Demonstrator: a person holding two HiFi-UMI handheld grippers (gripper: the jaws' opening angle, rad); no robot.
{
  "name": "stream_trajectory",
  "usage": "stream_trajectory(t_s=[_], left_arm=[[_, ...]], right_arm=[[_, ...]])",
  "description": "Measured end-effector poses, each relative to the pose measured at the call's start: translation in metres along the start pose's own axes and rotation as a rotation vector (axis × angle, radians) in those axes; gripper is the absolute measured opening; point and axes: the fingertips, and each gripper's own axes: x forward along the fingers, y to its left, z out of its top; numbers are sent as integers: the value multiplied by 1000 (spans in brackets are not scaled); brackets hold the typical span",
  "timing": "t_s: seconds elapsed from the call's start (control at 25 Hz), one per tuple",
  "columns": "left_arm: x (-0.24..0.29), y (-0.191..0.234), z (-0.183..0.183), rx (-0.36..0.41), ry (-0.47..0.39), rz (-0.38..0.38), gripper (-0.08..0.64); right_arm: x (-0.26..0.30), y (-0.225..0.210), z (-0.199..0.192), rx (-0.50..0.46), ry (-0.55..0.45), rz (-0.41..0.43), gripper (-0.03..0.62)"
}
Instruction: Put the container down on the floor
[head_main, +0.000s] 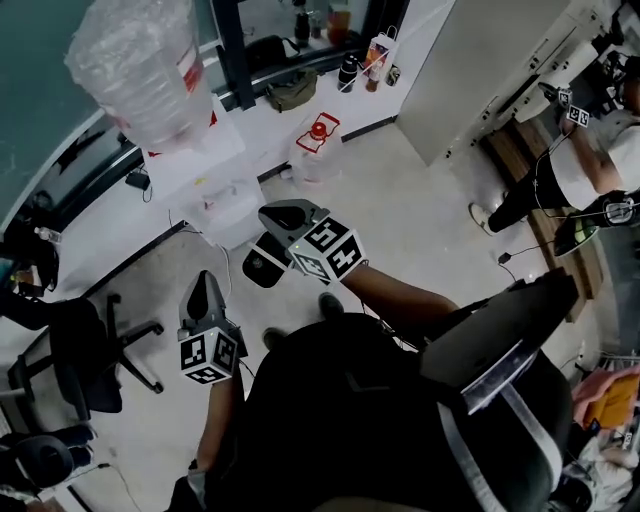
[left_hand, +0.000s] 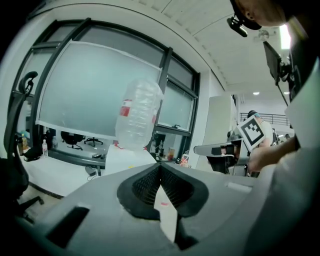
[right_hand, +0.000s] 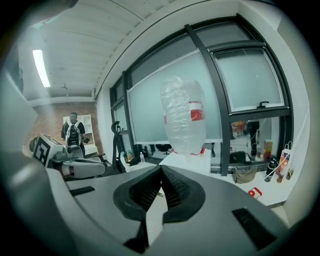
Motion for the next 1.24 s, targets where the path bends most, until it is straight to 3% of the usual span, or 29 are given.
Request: stream_trajectory(t_s=[0.24, 0.52, 1.24], left_arm=[[-1, 8, 31, 40, -54, 33, 11], [1, 7, 28, 22, -31, 40, 11], [-4, 1, 34, 67, -41, 28, 11]], right_arm=[[-7, -3, 19, -16, -34, -10, 9], [-9, -6, 24, -7, -45, -14, 8], [-6, 4, 30, -30, -55, -17, 9]])
